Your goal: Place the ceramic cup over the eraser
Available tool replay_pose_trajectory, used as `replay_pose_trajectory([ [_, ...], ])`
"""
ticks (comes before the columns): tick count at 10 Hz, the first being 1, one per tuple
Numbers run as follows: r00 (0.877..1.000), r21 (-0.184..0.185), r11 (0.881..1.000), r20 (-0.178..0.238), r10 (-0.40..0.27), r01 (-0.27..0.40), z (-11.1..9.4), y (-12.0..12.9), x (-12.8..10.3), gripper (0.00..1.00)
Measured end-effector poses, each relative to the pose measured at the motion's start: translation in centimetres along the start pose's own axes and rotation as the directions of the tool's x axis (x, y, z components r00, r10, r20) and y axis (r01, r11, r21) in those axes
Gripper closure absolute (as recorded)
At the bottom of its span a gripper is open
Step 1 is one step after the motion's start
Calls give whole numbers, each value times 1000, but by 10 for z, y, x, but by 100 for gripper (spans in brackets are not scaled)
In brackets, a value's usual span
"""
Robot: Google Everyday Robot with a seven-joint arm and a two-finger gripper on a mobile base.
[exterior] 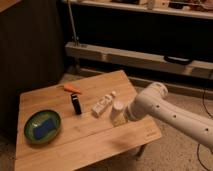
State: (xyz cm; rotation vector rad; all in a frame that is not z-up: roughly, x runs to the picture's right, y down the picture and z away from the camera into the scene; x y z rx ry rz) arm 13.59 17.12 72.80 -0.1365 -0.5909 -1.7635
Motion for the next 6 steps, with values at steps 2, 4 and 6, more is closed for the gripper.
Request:
replay_pose_trajectory([
  [2, 1000, -15, 1000, -19, 21, -22, -2, 15, -15, 20],
  [4, 998, -31, 999, -53, 22, -24, -4, 15, -13, 20],
  [6, 994, -40, 999, -109, -3, -1, -2, 0, 11, 20],
])
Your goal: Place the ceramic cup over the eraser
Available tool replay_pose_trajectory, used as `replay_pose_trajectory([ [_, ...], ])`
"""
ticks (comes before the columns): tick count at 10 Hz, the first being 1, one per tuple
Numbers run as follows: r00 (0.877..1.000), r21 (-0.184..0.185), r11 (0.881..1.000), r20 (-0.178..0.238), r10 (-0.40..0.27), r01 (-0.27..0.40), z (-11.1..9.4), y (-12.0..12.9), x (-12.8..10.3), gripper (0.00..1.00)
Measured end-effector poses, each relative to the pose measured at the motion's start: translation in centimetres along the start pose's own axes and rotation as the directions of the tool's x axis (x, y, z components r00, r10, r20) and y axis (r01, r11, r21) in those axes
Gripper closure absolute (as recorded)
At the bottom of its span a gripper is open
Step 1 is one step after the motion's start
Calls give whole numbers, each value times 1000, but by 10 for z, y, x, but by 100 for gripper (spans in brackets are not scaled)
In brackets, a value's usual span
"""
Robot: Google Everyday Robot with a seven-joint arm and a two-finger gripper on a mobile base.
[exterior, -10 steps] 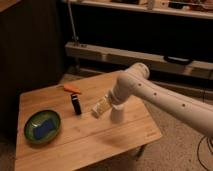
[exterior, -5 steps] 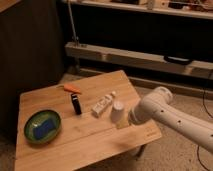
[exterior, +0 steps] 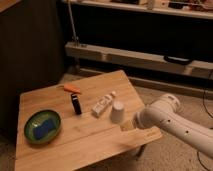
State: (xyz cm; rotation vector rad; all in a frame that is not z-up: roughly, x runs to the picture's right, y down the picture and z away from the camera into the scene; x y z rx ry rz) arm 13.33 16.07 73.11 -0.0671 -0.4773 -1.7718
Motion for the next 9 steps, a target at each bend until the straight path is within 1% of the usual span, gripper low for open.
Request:
replay_pose_trajectory([
  [1, 1000, 2, 1000, -24, -14, 14, 4, -9, 12, 20],
  [2, 996, -4, 999, -67, -52, 52, 14, -29, 39, 20],
  [3, 992, -13, 996, -89, -88, 88, 20, -44, 59, 20],
  [4, 988, -19, 993, -102, -114, 113, 26, -54, 75, 20],
  [5, 982, -34, 990, -125, -142, 139, 34, -63, 96, 20],
  [6, 979, -42, 988, -131, -153, 149, 37, -65, 107, 20],
  [7, 979, -51, 987, -127, -158, 152, 39, -65, 112, 20],
  [8, 981, -65, 986, -110, -158, 151, 39, -61, 117, 20],
  [9, 984, -72, 987, -98, -150, 143, 38, -55, 115, 20],
])
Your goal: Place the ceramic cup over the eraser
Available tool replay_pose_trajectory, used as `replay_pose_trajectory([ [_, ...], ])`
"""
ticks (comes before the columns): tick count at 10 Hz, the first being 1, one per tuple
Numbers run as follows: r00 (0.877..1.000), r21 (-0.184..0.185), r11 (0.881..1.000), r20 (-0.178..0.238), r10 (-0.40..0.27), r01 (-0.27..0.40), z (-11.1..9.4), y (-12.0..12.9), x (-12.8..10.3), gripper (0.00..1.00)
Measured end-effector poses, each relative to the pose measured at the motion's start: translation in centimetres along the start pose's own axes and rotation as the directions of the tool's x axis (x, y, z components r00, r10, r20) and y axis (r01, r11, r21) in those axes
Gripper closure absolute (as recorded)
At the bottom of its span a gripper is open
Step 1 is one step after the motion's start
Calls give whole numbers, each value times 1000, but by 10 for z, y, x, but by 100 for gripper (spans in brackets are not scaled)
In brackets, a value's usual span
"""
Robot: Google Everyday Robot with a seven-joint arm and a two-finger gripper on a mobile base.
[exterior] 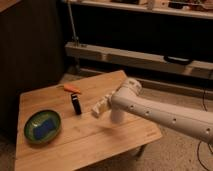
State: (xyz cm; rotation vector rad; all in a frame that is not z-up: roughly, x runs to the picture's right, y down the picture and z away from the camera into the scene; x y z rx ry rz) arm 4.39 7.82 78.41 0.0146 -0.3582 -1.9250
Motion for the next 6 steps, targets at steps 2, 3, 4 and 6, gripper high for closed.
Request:
replay_pose_trajectory([
  [2, 999, -10, 999, 35, 36, -36, -8, 25, -19, 20],
  [3, 998, -5, 999, 46, 51, -50, -11, 36, -29, 20],
  [4, 997, -1, 998, 51, 58, -58, -13, 44, -36, 20],
  [6, 997, 19, 998, 50, 64, -65, -11, 48, -35, 20],
])
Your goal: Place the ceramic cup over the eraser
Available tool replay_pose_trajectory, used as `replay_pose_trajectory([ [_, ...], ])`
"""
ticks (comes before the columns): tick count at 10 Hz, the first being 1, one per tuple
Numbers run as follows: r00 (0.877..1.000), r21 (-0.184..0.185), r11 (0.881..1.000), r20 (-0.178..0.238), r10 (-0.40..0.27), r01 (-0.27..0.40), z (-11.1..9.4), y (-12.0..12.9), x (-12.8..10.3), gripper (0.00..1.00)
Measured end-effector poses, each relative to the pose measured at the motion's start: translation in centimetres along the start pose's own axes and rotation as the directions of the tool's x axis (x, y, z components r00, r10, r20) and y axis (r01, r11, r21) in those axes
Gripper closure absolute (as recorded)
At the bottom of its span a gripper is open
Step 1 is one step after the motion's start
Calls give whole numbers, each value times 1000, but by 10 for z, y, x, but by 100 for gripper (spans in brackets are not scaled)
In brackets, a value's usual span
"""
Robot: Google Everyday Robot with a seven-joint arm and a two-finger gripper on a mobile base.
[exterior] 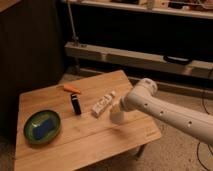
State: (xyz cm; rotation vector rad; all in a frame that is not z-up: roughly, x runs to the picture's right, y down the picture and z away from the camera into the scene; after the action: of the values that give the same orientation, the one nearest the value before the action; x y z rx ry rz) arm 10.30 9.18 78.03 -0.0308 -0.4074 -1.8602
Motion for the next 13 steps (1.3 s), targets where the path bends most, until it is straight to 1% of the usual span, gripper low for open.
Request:
replay_pose_trajectory([
  [2, 1000, 17, 1000, -4, -8, 9, 7, -8, 15, 20],
  [3, 1000, 29, 999, 2, -19, 19, 16, -19, 30, 20],
  [4, 1000, 33, 999, 16, -27, 26, 24, -25, 42, 20],
  [5, 999, 38, 999, 48, -25, 23, 30, -28, 47, 20],
  [6, 995, 44, 999, 99, -10, 6, 37, -32, 50, 20],
  [8, 988, 46, 998, 154, 26, -33, 40, -28, 39, 20],
  [9, 985, 46, 998, 171, 40, -48, 40, -27, 33, 20],
  [11, 980, 49, 997, 190, 53, -63, 41, -28, 23, 20],
  [13, 977, 49, 997, 205, 53, -64, 44, -32, 18, 20],
])
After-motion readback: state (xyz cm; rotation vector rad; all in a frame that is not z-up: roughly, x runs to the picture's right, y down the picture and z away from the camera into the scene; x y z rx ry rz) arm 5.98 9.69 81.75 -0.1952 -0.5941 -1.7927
